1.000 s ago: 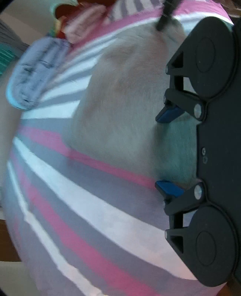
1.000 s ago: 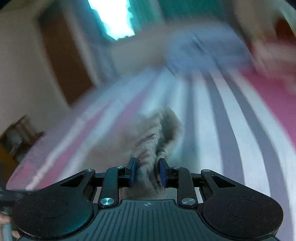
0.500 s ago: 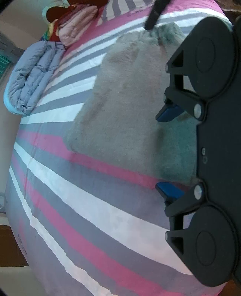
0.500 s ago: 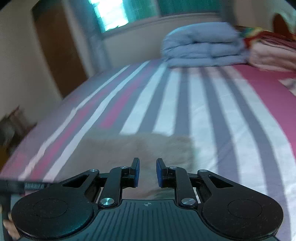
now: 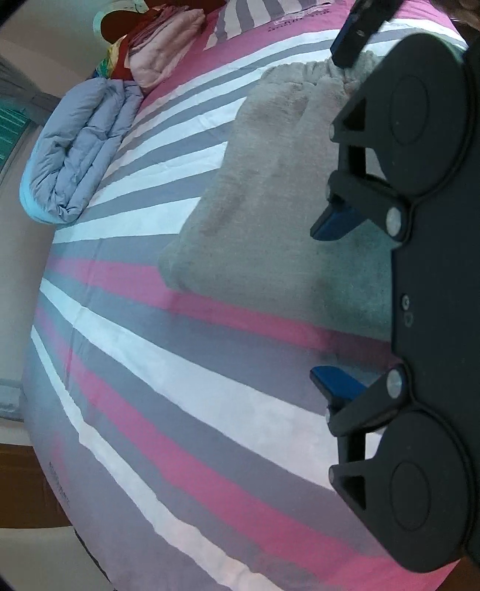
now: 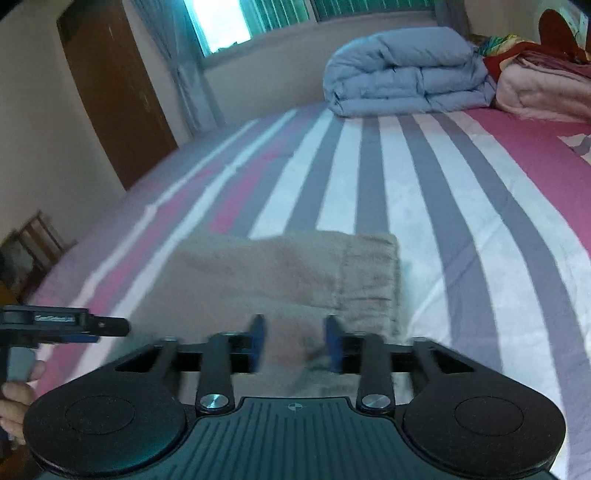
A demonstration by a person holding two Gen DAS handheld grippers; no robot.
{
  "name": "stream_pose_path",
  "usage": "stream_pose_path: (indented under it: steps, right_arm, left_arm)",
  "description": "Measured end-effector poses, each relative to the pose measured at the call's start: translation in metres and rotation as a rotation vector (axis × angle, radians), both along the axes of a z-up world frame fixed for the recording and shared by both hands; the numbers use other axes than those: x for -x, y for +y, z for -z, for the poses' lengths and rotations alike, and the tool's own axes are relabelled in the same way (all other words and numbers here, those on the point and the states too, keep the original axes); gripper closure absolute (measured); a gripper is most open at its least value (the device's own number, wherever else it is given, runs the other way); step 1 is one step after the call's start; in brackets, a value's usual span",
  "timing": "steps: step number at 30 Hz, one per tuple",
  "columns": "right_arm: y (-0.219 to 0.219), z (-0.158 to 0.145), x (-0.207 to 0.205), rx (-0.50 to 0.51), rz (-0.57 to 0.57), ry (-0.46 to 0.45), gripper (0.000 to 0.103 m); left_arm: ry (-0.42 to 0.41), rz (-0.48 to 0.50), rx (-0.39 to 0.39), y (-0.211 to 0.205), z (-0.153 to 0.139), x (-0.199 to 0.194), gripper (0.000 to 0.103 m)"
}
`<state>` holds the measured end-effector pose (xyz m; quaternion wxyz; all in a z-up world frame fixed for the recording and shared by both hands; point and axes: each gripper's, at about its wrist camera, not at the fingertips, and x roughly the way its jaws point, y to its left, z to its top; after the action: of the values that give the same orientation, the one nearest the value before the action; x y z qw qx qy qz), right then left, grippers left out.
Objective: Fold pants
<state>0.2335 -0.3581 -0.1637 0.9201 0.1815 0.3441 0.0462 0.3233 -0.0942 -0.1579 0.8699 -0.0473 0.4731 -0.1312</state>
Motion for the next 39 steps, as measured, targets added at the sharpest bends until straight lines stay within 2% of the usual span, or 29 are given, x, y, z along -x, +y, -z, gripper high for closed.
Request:
stream_pose_path:
  steps: [1, 2, 4, 6, 8, 10, 14, 15, 18, 19, 23, 28, 35, 39]
  right_arm:
    - [0.008, -0.009, 0.008, 0.011, -0.008, -0.009, 0.048]
    - [0.013, -0.009, 0.008, 0.039, -0.018, -0.011, 0.047]
    - [0.022, 0.001, 0.008, 0.102, -0.04, 0.029, 0.048]
    - [0.023, 0.025, 0.005, 0.152, -0.041, 0.084, 0.048]
    - [0.025, 0.033, 0.004, 0.199, -0.046, 0.077, 0.048]
    - [0.022, 0.025, 0.001, 0.171, -0.039, 0.067, 0.048]
    - [0.006, -0.001, 0.009, 0.019, 0.024, -0.004, 0.047]
    - [0.002, -0.005, 0.01, -0.009, 0.037, -0.016, 0.045]
    - [-0.002, -0.018, 0.015, -0.086, 0.058, -0.038, 0.026]
    - [-0.001, -0.022, 0.018, -0.096, 0.063, -0.039, 0.026]
    - [0.01, -0.032, 0.034, -0.079, 0.058, -0.043, 0.026]
    - [0.014, -0.038, 0.048, -0.037, 0.071, -0.063, 0.026]
    - [0.013, -0.044, 0.064, -0.003, 0.078, -0.081, 0.026]
    - [0.01, -0.045, 0.067, -0.008, 0.086, -0.075, 0.026]
  left_arm:
    - [0.003, 0.002, -0.012, -0.002, 0.003, 0.001, 0.036]
    - [0.01, 0.005, -0.026, -0.005, 0.008, 0.002, 0.036]
    - [0.041, 0.017, -0.06, -0.012, 0.022, 0.002, 0.036]
    - [0.075, 0.014, -0.086, -0.015, 0.036, -0.001, 0.03]
    - [0.068, 0.001, -0.09, -0.014, 0.034, 0.001, 0.031]
    - [0.064, 0.017, -0.068, -0.012, 0.025, 0.002, 0.034]
    - [0.025, 0.028, -0.061, -0.011, 0.001, 0.009, 0.032]
    - [0.017, 0.028, -0.058, -0.011, -0.004, 0.012, 0.029]
    - [0.001, 0.031, -0.049, -0.016, -0.016, 0.02, 0.028]
    - [-0.005, 0.035, -0.049, -0.019, -0.02, 0.025, 0.028]
    - [-0.047, 0.074, -0.085, -0.035, -0.031, 0.045, 0.024]
    - [-0.107, 0.126, -0.152, -0.052, -0.041, 0.065, 0.024]
    - [-0.157, 0.156, -0.167, -0.065, -0.057, 0.085, 0.024]
    - [-0.16, 0.16, -0.171, -0.069, -0.057, 0.085, 0.023]
